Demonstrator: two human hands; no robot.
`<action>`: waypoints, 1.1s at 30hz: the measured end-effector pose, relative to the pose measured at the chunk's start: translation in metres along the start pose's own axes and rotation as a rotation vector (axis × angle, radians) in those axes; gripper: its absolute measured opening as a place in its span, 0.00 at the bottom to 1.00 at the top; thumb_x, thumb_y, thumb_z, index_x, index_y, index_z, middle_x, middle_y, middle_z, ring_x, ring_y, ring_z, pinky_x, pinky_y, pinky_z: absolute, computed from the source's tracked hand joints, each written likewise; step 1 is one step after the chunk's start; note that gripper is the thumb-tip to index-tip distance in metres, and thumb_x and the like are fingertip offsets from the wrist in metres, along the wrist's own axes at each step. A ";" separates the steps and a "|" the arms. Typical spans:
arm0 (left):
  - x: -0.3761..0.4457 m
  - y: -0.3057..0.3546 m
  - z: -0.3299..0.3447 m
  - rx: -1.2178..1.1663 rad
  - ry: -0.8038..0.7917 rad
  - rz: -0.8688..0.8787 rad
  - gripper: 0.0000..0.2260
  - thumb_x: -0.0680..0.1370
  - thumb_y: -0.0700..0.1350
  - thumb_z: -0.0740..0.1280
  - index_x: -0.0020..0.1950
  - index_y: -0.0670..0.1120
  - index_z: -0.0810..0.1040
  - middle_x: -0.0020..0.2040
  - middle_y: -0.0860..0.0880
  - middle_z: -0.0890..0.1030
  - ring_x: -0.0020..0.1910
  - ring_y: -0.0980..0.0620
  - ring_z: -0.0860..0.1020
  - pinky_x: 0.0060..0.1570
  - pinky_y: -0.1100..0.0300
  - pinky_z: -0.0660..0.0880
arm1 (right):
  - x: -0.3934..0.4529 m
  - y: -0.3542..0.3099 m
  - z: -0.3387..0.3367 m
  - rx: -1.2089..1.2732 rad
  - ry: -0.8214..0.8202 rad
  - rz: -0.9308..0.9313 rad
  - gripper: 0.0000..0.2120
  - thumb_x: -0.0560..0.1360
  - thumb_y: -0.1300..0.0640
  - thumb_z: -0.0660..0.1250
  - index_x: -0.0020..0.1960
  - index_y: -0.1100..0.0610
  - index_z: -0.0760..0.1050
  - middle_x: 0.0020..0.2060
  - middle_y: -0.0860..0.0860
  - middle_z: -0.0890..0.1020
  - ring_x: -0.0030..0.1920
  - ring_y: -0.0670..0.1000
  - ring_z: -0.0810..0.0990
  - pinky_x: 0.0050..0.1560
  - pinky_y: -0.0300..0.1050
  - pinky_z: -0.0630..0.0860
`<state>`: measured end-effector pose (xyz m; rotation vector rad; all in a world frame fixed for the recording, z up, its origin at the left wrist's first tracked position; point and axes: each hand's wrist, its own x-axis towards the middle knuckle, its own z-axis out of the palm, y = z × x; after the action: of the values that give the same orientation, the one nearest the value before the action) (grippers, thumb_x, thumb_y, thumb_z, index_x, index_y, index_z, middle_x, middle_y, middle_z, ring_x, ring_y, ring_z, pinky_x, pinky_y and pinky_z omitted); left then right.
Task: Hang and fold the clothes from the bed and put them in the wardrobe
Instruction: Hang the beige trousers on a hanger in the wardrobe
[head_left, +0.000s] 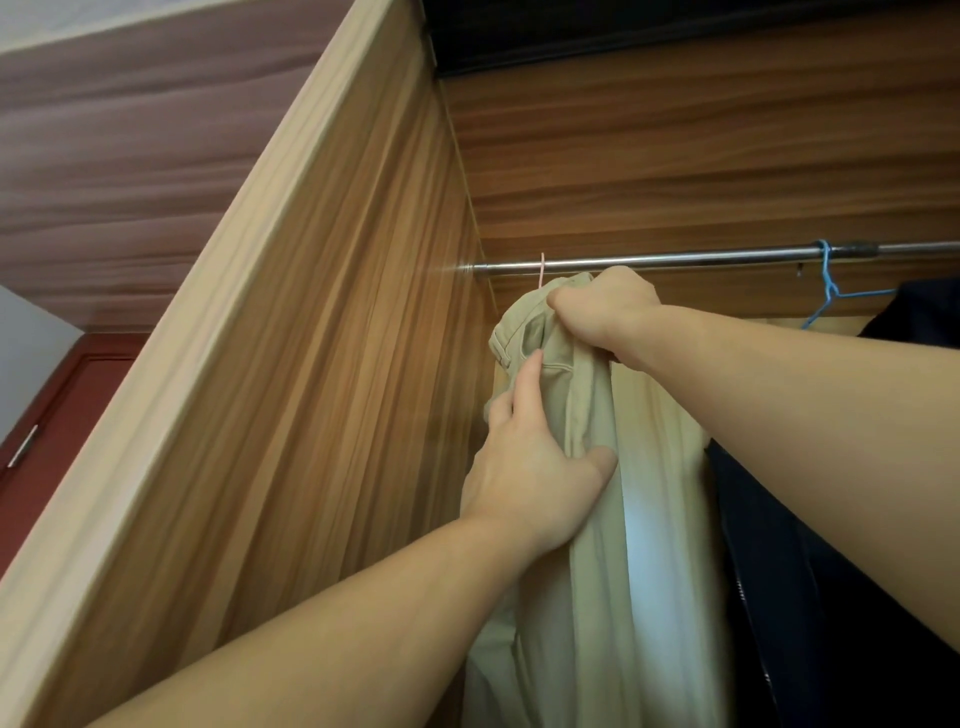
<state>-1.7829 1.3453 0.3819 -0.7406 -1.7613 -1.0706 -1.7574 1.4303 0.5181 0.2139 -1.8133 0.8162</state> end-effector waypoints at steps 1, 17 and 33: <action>-0.001 0.002 -0.001 -0.010 0.000 -0.004 0.42 0.73 0.54 0.68 0.76 0.65 0.43 0.76 0.56 0.57 0.66 0.50 0.69 0.58 0.56 0.68 | -0.002 0.000 -0.001 -0.004 0.000 -0.007 0.13 0.73 0.48 0.65 0.52 0.55 0.72 0.44 0.52 0.77 0.44 0.53 0.79 0.50 0.48 0.79; -0.035 0.008 -0.003 -0.075 -0.028 -0.086 0.47 0.71 0.46 0.72 0.78 0.61 0.43 0.75 0.50 0.60 0.70 0.48 0.66 0.63 0.53 0.69 | -0.053 0.011 0.008 0.014 0.009 0.025 0.42 0.67 0.33 0.68 0.72 0.56 0.63 0.65 0.54 0.72 0.62 0.57 0.75 0.61 0.51 0.75; -0.110 0.003 -0.032 -0.133 -0.224 -0.156 0.50 0.70 0.43 0.72 0.79 0.57 0.39 0.79 0.51 0.50 0.76 0.44 0.58 0.69 0.45 0.66 | -0.198 0.033 -0.007 -0.229 -0.081 0.300 0.47 0.71 0.27 0.57 0.77 0.58 0.56 0.73 0.54 0.66 0.68 0.56 0.70 0.62 0.49 0.70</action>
<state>-1.7240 1.3140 0.2887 -0.8428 -1.9782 -1.2599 -1.6896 1.4126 0.3296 -0.1791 -2.0272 0.8059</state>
